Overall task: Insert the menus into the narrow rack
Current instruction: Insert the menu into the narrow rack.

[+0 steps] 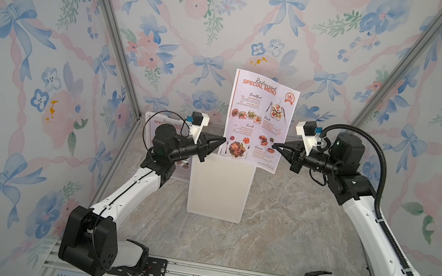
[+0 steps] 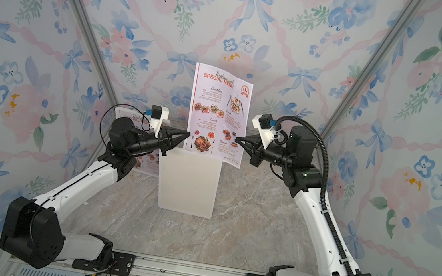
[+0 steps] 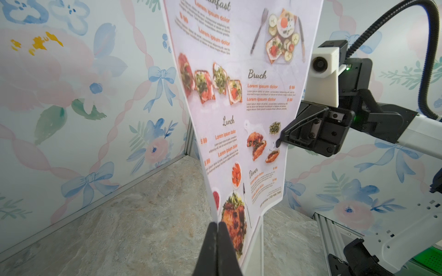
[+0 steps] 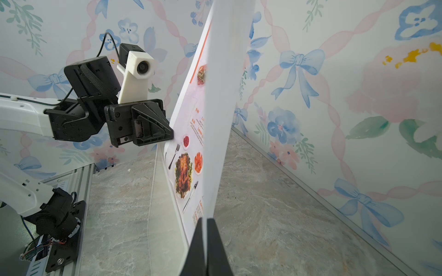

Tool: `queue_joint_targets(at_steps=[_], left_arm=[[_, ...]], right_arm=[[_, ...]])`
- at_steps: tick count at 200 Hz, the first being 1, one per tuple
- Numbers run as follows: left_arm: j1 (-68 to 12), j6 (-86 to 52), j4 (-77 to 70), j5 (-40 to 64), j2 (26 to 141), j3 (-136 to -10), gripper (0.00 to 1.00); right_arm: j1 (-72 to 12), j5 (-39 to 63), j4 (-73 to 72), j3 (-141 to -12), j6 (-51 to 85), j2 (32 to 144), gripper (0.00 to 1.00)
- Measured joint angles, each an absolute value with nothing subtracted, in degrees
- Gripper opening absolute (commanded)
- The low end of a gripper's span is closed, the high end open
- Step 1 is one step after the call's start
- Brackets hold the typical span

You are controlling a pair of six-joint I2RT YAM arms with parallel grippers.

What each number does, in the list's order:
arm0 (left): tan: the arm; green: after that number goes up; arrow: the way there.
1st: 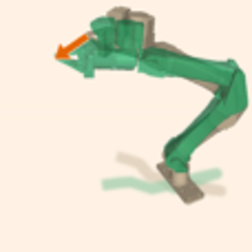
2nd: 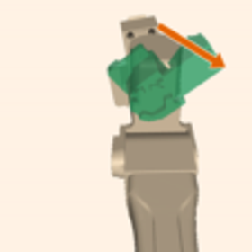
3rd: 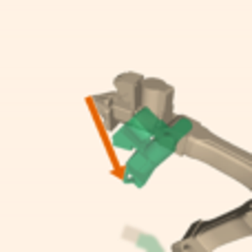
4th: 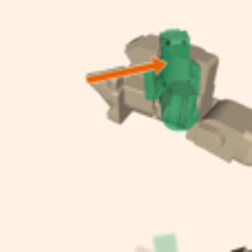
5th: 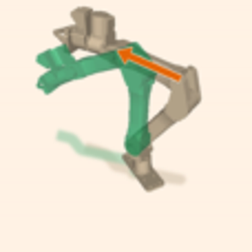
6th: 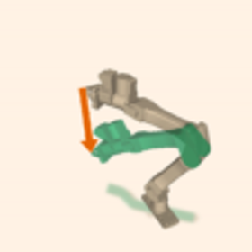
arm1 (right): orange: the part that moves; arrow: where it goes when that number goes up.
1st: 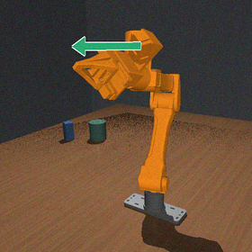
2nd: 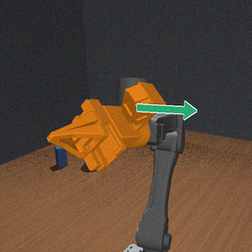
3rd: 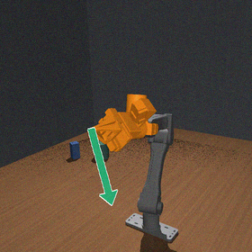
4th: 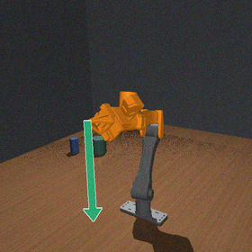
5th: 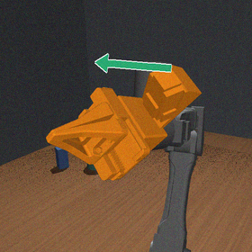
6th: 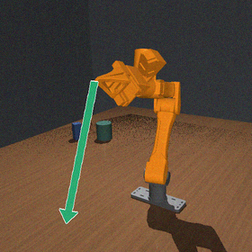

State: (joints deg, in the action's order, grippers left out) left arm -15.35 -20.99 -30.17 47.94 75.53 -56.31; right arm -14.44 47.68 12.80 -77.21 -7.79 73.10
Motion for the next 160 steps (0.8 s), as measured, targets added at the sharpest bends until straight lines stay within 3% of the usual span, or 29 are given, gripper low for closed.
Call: queue_joint_targets(at_steps=[160], left_arm=[[-16.4,-20.6,-30.2,47.1,74.8,-56.0,0.0]], right_arm=[[-14.5,42.6,13.3,-74.4,-8.4,69.8,0.0]])
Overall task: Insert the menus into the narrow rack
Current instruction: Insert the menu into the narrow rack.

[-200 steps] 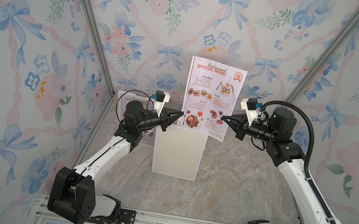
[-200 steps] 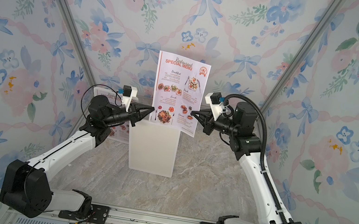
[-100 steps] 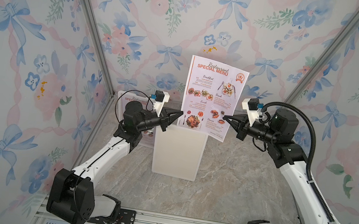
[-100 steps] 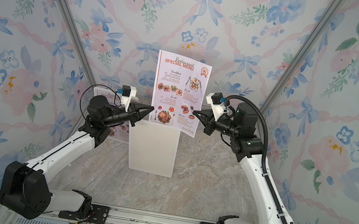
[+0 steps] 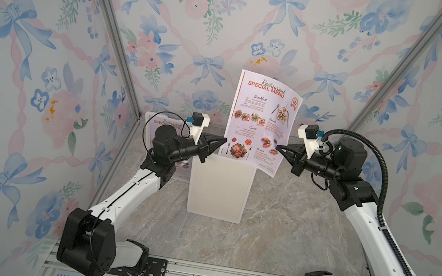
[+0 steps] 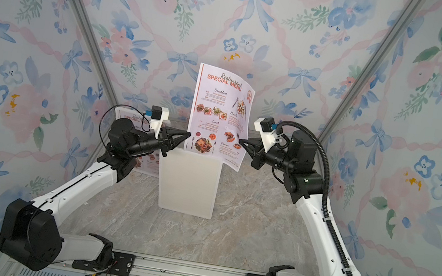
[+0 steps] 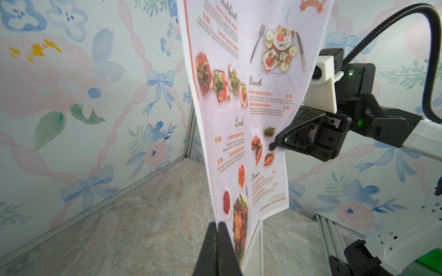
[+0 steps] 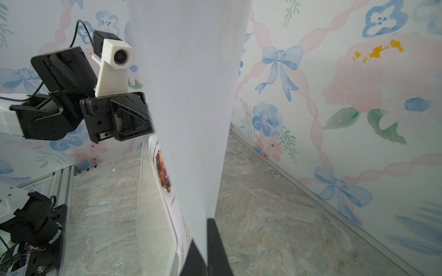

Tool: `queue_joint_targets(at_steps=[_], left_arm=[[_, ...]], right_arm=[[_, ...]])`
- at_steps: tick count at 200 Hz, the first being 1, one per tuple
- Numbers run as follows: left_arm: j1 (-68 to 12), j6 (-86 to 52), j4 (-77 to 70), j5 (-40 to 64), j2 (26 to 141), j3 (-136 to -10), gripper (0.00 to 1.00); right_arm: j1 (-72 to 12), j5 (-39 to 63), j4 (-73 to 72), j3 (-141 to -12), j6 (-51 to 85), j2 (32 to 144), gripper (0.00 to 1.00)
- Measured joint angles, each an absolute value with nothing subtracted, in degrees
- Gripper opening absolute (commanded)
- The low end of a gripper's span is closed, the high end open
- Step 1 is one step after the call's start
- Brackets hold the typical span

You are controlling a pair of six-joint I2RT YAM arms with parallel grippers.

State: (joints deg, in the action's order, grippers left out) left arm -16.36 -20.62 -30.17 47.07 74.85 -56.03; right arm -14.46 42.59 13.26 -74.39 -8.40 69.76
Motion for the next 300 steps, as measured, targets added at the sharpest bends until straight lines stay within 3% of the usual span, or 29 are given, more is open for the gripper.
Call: queue_joint_targets(at_steps=[87,300], left_arm=[[-16.9,-19.9,-30.2,46.7,75.1,-56.0,0.0],[-12.3,-18.7,-30.2,45.1,72.2,-52.0,0.0]], right_arm=[[-13.9,42.8,12.3,-72.1,-8.4,67.6,0.0],[-18.3,42.8,12.3,-79.0,-8.2,75.0,0.0]])
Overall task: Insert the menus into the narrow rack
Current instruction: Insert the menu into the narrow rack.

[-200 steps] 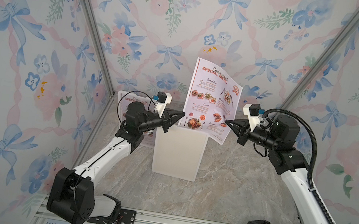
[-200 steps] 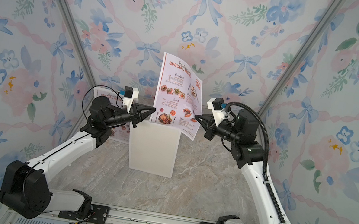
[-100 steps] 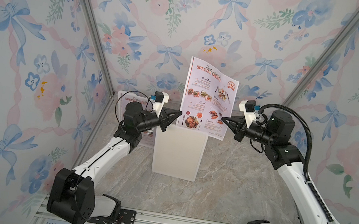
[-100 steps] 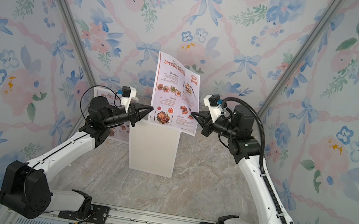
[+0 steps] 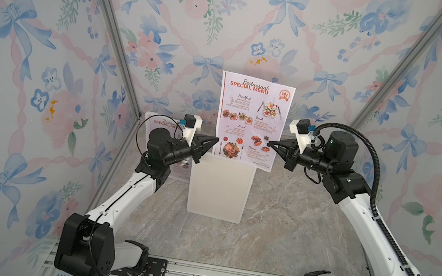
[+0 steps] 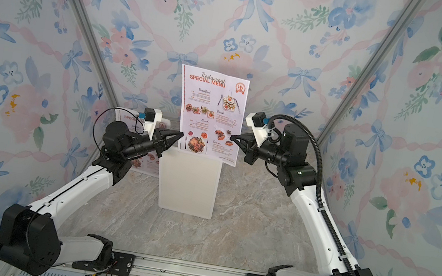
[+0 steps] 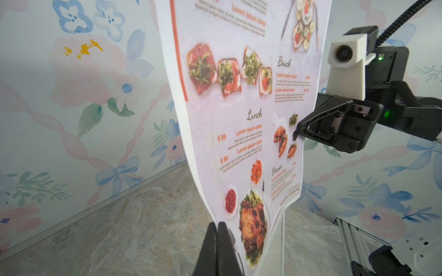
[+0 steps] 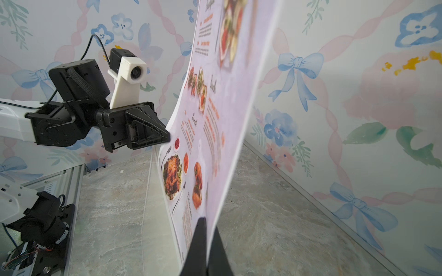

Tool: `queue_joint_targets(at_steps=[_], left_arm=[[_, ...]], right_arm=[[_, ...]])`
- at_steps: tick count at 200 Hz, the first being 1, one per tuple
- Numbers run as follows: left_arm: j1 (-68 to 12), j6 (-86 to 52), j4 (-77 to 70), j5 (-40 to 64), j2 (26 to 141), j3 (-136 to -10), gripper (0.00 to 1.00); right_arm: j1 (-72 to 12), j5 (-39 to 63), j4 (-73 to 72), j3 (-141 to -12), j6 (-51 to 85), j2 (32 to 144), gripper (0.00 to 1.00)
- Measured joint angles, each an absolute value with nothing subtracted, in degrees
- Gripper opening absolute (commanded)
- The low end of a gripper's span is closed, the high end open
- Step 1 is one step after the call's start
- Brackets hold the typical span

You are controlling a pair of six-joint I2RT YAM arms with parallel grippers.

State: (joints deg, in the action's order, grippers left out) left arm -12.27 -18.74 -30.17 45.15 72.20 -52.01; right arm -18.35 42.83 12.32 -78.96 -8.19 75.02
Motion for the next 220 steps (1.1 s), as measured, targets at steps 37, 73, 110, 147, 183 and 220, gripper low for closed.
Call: queue_joint_targets(at_steps=[37,73,110,147,183,220], left_arm=[[-11.2,-18.4,-30.2,45.3,72.1,-51.9,0.0],[-10.4,-18.4,-30.2,45.4,71.6,-51.5,0.0],[-9.2,-18.4,-30.2,45.5,69.9,-50.4,0.0],[-8.7,-18.4,-30.2,45.6,69.3,-49.8,0.0],[-8.5,-18.4,-30.2,45.6,69.3,-49.8,0.0],[-8.1,-18.2,-30.2,45.4,69.3,-49.8,0.0]], right_arm=[[-18.9,42.8,12.3,-79.4,-8.3,76.1,0.0],[-19.0,42.9,12.3,-79.9,-8.6,76.7,0.0],[-19.7,42.9,12.3,-79.9,-8.6,77.6,0.0],[-20.1,42.9,11.8,-79.9,-8.6,77.8,0.0],[-20.4,42.8,10.9,-79.9,-8.6,78.0,0.03],[-20.5,42.9,8.6,-79.9,-8.2,78.0,0.31]])
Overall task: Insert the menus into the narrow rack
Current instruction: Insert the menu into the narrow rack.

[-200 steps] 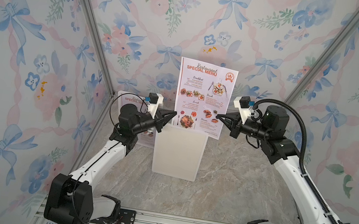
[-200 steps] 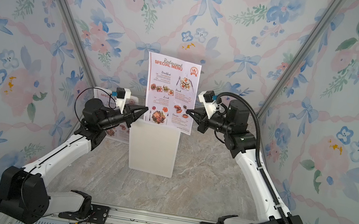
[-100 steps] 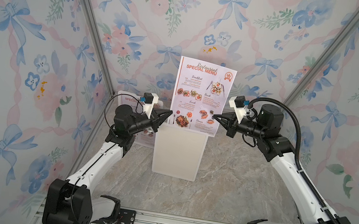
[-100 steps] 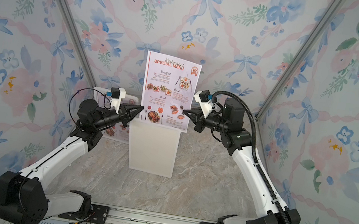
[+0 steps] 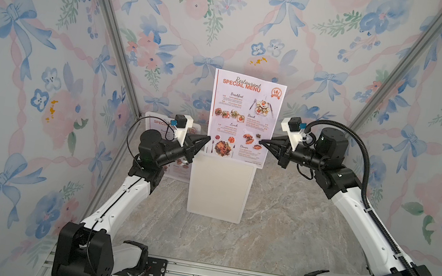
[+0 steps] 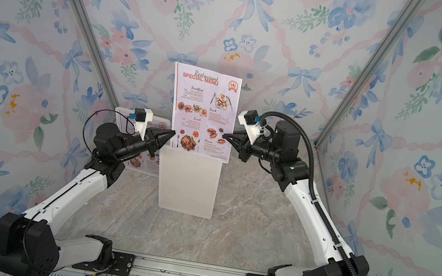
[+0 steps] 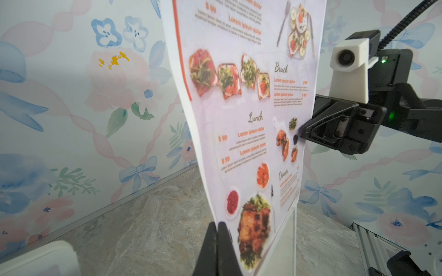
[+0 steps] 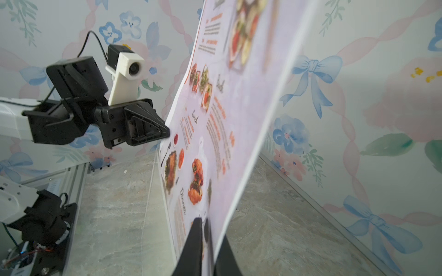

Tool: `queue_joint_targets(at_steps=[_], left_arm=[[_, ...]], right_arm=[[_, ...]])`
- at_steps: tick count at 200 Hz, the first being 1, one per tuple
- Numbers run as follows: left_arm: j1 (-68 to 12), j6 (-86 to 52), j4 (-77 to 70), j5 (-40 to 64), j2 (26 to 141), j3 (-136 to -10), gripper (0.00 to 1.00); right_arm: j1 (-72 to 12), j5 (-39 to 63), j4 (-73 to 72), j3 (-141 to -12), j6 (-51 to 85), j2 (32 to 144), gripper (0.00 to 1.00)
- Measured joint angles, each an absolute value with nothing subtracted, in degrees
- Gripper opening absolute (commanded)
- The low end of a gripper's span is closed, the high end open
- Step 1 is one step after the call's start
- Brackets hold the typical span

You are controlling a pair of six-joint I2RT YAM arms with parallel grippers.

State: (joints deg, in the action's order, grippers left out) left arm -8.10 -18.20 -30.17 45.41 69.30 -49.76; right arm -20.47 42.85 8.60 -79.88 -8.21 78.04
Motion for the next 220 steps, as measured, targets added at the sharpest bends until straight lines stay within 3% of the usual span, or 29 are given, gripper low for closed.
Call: queue_joint_targets(at_steps=[17,49,78,115,156,187,220], left_arm=[[-7.9,-18.1,-30.2,45.5,69.3,-49.8,0.0],[-7.9,-18.0,-30.2,45.5,69.3,-49.7,0.0],[-7.9,-17.9,-30.2,45.4,68.3,-48.9,0.0],[-7.8,-17.5,-30.2,45.4,66.9,-47.5,0.0],[-7.2,-17.1,-30.2,45.2,66.8,-46.8,0.0],[-6.3,-17.0,-30.2,45.2,66.8,-46.8,0.0],[-5.8,-16.9,-30.2,45.3,66.8,-46.8,0.0]], right_arm=[[-20.5,43.0,7.6,-79.8,-7.1,78.0,0.39],[-21.2,43.2,7.2,-79.8,-6.9,78.0,0.38],[-22.0,42.3,7.8,-79.7,-7.8,78.0,0.3],[-22.3,40.4,8.2,-78.3,-7.8,78.0,0.13],[-22.3,38.9,8.4,-77.9,-8.0,78.0,0.12],[-22.3,38.4,8.4,-76.7,-7.9,78.0,0.02],[-22.6,38.3,8.3,-76.4,-8.0,78.0,0.0]])
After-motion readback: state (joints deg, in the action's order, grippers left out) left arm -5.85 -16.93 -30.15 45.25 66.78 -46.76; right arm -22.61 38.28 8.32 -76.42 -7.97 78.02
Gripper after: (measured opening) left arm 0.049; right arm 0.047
